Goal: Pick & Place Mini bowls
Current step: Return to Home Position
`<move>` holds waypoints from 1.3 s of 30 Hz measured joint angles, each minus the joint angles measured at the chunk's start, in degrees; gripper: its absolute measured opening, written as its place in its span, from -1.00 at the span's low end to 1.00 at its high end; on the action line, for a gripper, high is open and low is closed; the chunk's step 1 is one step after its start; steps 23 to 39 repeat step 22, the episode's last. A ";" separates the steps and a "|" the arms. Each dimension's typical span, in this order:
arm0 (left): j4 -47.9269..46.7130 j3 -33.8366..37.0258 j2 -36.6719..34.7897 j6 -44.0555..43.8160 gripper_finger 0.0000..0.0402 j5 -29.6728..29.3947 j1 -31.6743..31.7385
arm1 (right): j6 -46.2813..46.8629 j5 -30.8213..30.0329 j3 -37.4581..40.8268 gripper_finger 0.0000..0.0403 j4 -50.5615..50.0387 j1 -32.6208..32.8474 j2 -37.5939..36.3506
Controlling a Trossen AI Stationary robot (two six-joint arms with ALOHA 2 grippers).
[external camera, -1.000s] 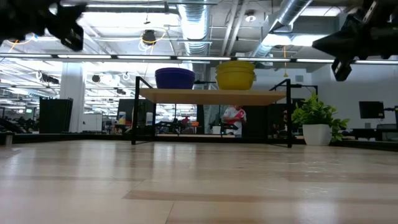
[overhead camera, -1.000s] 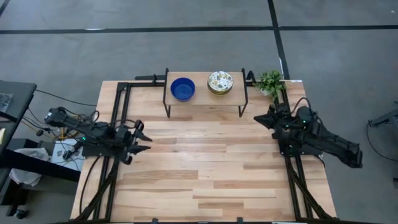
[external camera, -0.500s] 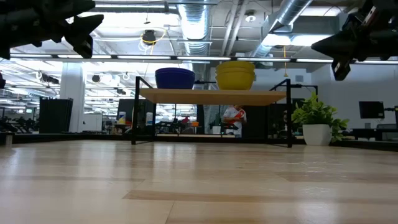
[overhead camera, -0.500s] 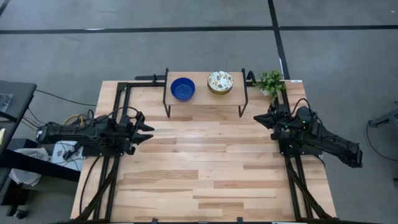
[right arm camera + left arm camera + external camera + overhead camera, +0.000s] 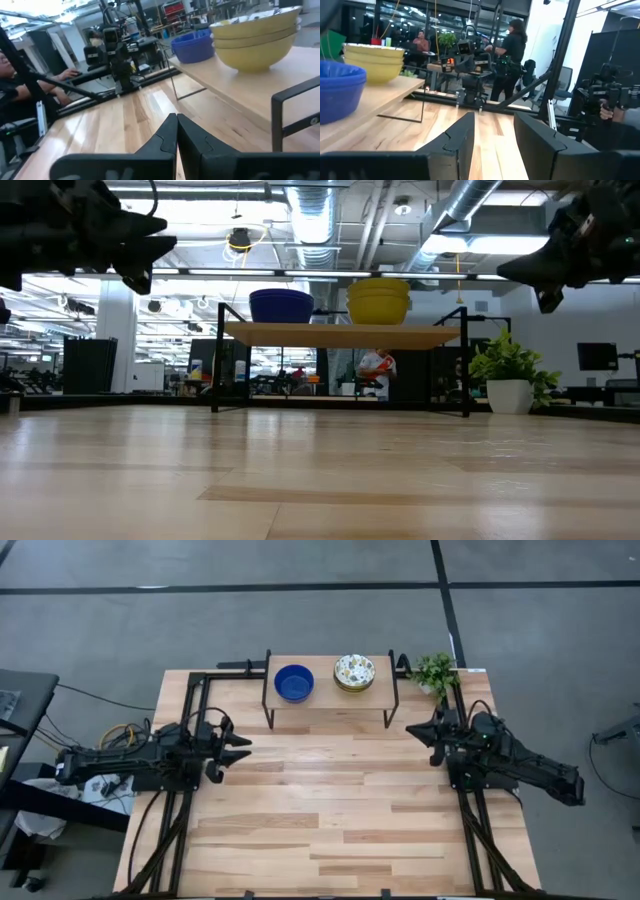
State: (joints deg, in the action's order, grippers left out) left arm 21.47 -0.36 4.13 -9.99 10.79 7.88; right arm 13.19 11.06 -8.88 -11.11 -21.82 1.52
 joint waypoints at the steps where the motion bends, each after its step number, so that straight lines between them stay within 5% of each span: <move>1: 0.09 0.00 -0.03 0.41 -0.32 -0.01 -0.03 | 0.09 -0.56 0.00 -1.00 0.21 0.00 -0.04; 11: 0.52 0.00 -0.01 0.71 -0.32 -0.02 -0.04 | -1.07 -0.60 -0.09 -1.00 9.31 0.06 -1.40; 16: 0.55 0.00 -0.03 1.80 -0.32 -0.02 -0.04 | 2.05 -0.57 1.04 -1.00 3.48 -0.07 -1.38; 22: 0.53 0.00 -0.02 3.51 -0.32 -0.49 -0.04 | 4.28 -0.67 8.19 -1.00 12.99 -0.51 -1.17; 39: 0.53 0.00 -0.02 3.51 -0.32 -0.49 -0.04 | 4.28 -0.67 8.19 -1.00 12.99 -0.51 -1.17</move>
